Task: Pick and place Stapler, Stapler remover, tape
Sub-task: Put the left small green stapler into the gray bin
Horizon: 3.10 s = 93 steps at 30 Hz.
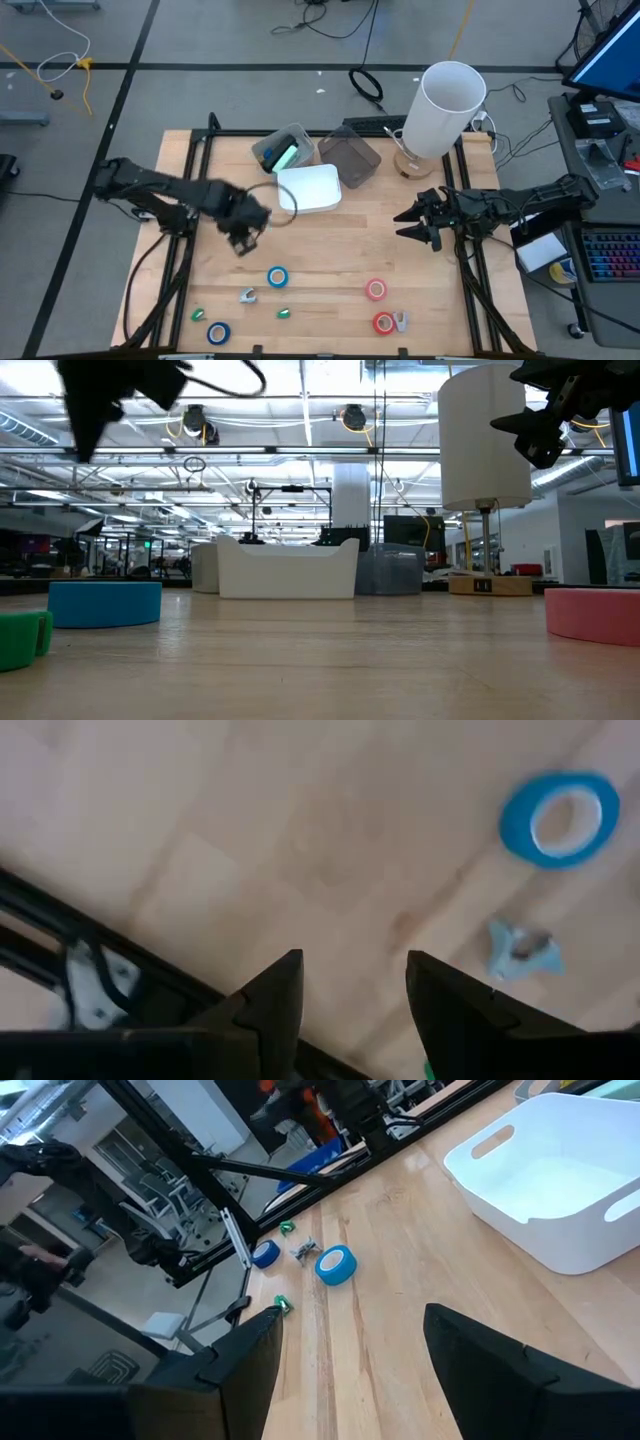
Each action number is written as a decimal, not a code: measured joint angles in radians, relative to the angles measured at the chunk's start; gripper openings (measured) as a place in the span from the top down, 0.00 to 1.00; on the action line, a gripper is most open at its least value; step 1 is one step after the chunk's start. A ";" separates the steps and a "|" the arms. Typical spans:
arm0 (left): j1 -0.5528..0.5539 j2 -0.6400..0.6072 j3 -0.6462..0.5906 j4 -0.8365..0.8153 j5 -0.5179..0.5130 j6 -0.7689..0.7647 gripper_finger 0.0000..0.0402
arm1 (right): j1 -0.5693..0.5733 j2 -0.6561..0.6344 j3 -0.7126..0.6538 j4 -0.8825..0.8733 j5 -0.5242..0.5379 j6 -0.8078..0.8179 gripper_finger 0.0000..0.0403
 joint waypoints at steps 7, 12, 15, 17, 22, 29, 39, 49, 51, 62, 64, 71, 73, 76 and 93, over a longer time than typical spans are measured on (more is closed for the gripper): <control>-0.264 0.002 -0.071 0.028 0.015 -0.205 0.55 | 0.000 0.000 0.000 0.000 -0.002 0.001 0.41; -0.407 0.003 -0.160 0.109 0.153 -0.389 0.55 | 0.000 0.000 0.000 0.000 -0.002 0.001 0.41; -0.478 0.003 -0.215 0.200 0.210 -0.491 0.55 | 0.000 0.000 0.000 0.000 -0.003 0.001 0.41; -0.517 0.003 -0.246 0.270 0.233 -0.549 0.55 | 0.000 0.000 0.000 0.000 -0.002 0.001 0.41; -0.608 0.003 -0.306 0.417 0.245 -0.656 0.55 | 0.000 0.000 0.000 0.000 -0.003 0.001 0.41; -0.720 0.003 -0.329 0.533 0.246 -0.812 0.55 | 0.000 0.000 0.000 0.000 -0.003 0.002 0.41; -0.865 0.052 -0.329 0.681 0.245 -0.858 0.55 | 0.000 0.000 0.000 0.000 0.000 0.002 0.41; -0.882 0.113 -0.329 0.676 0.235 -0.897 0.55 | 0.000 0.000 0.000 0.000 0.000 0.001 0.41; -0.882 0.131 -0.329 0.680 0.235 -0.897 0.55 | 0.000 0.000 0.000 0.000 0.001 0.001 0.41; -0.869 0.208 -0.329 0.710 0.236 -0.907 0.55 | 0.000 0.000 0.000 0.000 0.001 0.001 0.41; -0.867 0.218 -0.329 0.709 0.238 -0.908 0.55 | 0.000 0.000 0.000 0.000 0.001 0.002 0.41; -0.866 0.230 -0.329 0.707 0.258 -0.907 0.55 | 0.000 0.000 0.000 0.000 0.001 0.001 0.41; -0.868 0.230 -0.329 0.707 0.258 -0.905 0.55 | 0.000 0.000 0.000 0.000 0.001 0.001 0.41; -0.868 0.230 -0.329 0.706 0.262 -0.899 0.55 | 0.000 0.000 0.000 0.000 0.001 0.001 0.41; -0.809 0.231 -0.329 0.687 0.366 -0.990 0.55 | 0.000 0.000 0.000 0.000 0.002 0.009 0.41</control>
